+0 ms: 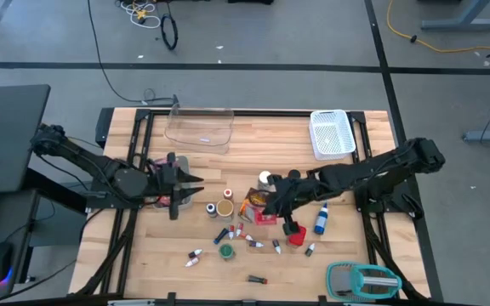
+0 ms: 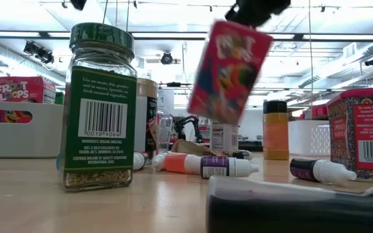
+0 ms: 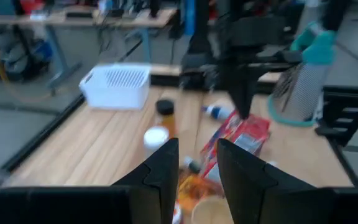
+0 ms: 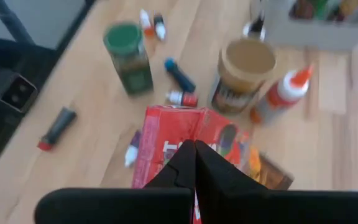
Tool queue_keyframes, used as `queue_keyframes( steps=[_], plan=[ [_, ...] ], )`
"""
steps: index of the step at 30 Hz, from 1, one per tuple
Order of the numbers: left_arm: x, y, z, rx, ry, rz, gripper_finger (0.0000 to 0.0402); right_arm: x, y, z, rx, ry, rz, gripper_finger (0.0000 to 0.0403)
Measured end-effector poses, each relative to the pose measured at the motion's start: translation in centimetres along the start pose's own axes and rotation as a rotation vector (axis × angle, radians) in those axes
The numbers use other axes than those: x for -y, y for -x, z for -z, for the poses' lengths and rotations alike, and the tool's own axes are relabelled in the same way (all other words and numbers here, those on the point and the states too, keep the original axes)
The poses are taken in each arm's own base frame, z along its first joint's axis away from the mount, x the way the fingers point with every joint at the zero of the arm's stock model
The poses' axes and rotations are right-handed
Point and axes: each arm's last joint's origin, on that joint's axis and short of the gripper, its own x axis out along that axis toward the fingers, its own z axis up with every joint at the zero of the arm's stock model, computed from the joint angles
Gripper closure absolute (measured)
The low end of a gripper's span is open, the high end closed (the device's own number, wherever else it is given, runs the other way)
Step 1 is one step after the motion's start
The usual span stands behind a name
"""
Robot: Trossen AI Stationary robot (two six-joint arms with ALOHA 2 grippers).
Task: Pick & Place Kitchen Items
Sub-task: Put the red cereal box into the gray bin
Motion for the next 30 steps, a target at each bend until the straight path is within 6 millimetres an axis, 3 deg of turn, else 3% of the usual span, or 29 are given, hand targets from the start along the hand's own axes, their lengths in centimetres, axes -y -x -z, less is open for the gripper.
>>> queue_keyframes(
  steps=[9,14,19,25,30],
  plan=[
    [0.5,-3.3,-1.3,0.026,-0.094,0.046,0.026,3.1,2.8,-2.9,0.061,-0.019,0.032,0.0401],
    [0.0,-5.9,-2.4,0.001,-0.173,0.098,0.0213,4.8,2.8,-2.7,0.055,-0.071,0.038,0.0401],
    [-0.2,-9.7,-1.5,-0.089,-0.257,0.094,0.0182,5.6,2.3,-2.5,0.041,-0.098,0.045,0.0401],
    [0.0,-13.4,-0.5,-0.164,-0.293,0.085,0.0194,5.7,1.7,-2.2,0.004,-0.107,0.035,0.0401],
    [-0.1,-15.0,0.2,-0.203,-0.277,0.119,0.0212,5.7,1.7,-2.2,0.008,-0.099,0.036,0.0401]
  ],
)
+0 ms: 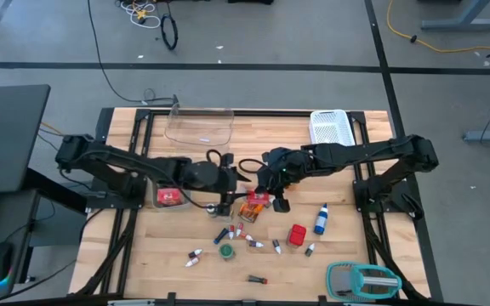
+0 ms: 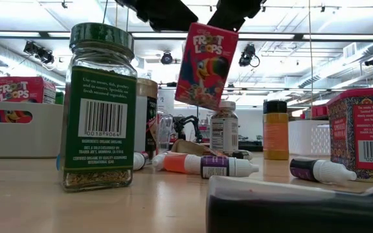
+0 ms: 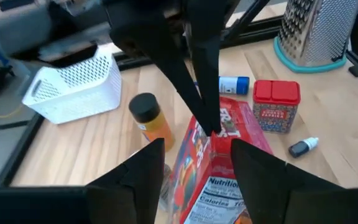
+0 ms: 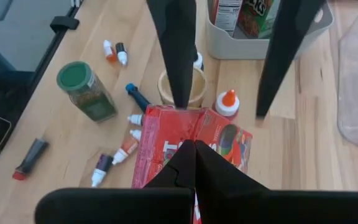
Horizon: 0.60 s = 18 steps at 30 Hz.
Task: Pick & Place Kitchen Items
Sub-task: Put the red cereal box into the gray bin
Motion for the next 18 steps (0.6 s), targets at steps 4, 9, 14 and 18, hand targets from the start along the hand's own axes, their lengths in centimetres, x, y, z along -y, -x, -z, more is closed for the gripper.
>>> queue_keyframes(
  steps=[4,9,14,18],
  plan=[
    [-0.4,-0.3,0.2,-0.005,0.03,-0.009,0.0221,0.0,0.0,0.0,0.004,0.029,0.001,0.0401],
    [-0.8,-0.4,0.3,-0.009,0.054,0.033,0.0235,0.0,0.0,-0.1,0.012,0.06,0.013,0.0401],
    [-1.1,-0.5,0.4,-0.016,0.06,0.043,0.0258,0.1,0.0,-0.3,0.029,0.093,0.02,0.0401],
    [-1.4,-0.5,0.7,-0.036,0.063,0.06,0.0292,0.1,0.0,-0.7,0.068,0.103,0.027,0.0401]
  ],
)
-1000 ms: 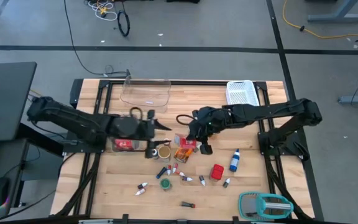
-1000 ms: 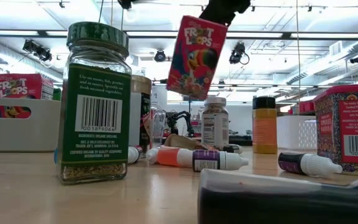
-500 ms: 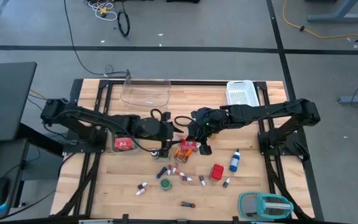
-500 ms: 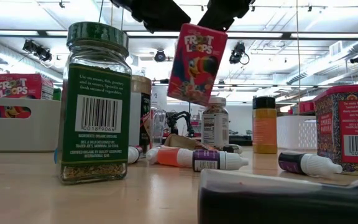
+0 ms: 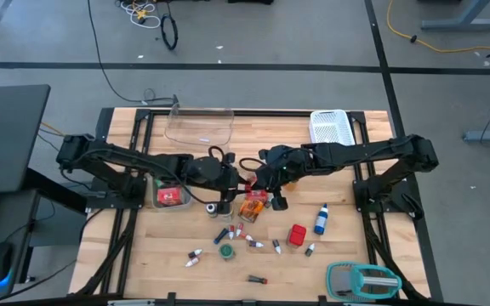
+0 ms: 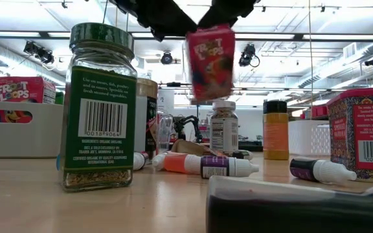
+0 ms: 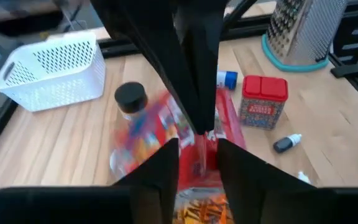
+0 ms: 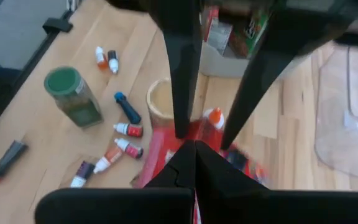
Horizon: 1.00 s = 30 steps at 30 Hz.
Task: Pick & Place Kitchen Items
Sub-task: Put the red cereal box into the gray bin
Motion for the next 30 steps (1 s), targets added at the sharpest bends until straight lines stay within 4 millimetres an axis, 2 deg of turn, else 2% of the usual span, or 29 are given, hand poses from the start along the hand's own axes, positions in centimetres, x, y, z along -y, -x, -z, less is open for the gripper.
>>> queue_keyframes(
  steps=[9,15,23,27,30],
  plan=[
    [-0.9,-0.1,0.7,-0.06,0.01,-0.018,0.0393,0.0,0.1,-0.3,0.026,0.013,-0.011,0.0401],
    [-1.0,-0.1,0.8,-0.068,0.008,-0.009,0.039,-0.4,0.0,0.0,-0.001,0.008,-0.017,0.0386],
    [-0.1,0.0,0.7,-0.063,-0.009,0.082,0.0357,-2.4,0.0,1.1,-0.143,-0.011,-0.047,0.0316],
    [0.2,0.0,0.7,-0.062,-0.02,0.084,0.0326,-3.6,-0.4,2.9,-0.278,-0.078,0.015,0.0275],
    [0.3,0.0,0.7,-0.065,-0.023,0.051,0.0306,-4.1,-1.0,5.1,-0.399,-0.225,0.05,0.0246]
  ],
)
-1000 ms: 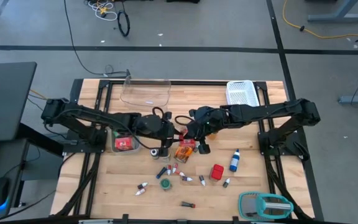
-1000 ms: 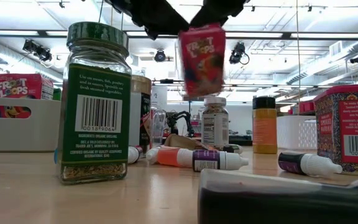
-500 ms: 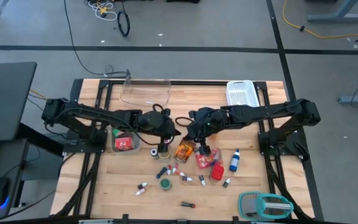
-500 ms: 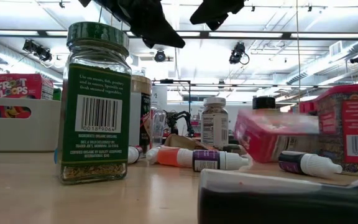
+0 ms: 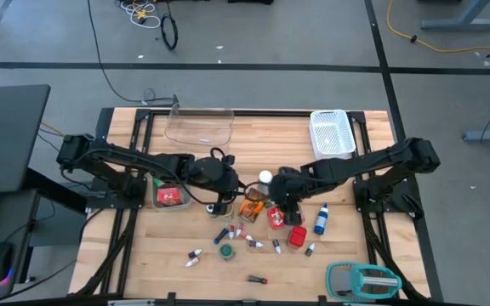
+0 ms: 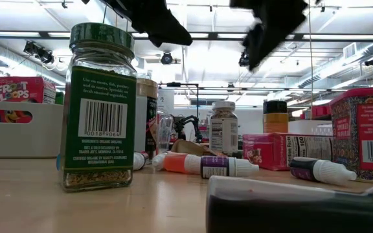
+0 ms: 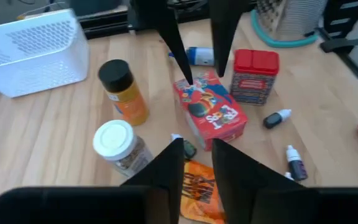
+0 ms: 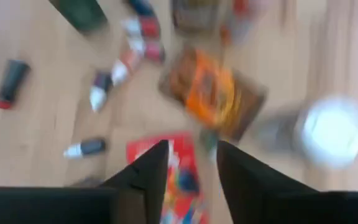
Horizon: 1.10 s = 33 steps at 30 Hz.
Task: Pick & Place Kitchen Items
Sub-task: Put the red cereal box into the gray bin
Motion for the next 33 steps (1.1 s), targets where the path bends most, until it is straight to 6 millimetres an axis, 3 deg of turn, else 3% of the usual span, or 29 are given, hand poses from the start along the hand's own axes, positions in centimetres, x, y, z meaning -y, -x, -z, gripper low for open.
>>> queue_keyframes(
  steps=[6,13,20,26,33],
  plan=[
    [-0.1,0.0,0.0,-0.003,0.008,-0.034,0.0287,0.4,-2.1,3.1,-0.161,-0.393,0.067,0.0205],
    [-0.1,0.0,0.0,-0.002,0.014,-0.034,0.0285,1.0,-3.9,5.8,-0.266,-0.702,0.127,0.0203],
    [-0.1,0.0,0.0,-0.004,0.013,-0.034,0.0285,1.4,-5.6,8.2,-0.31,-0.819,0.171,0.0228],
    [-0.1,0.0,0.0,-0.004,0.01,-0.034,0.0285,1.4,-6.9,8.5,-0.212,-0.835,0.108,0.0263],
    [-0.1,0.0,0.0,-0.005,-0.034,-0.034,0.0285,1.5,-7.8,9.3,-0.184,-0.808,0.085,0.0351]
  ],
)
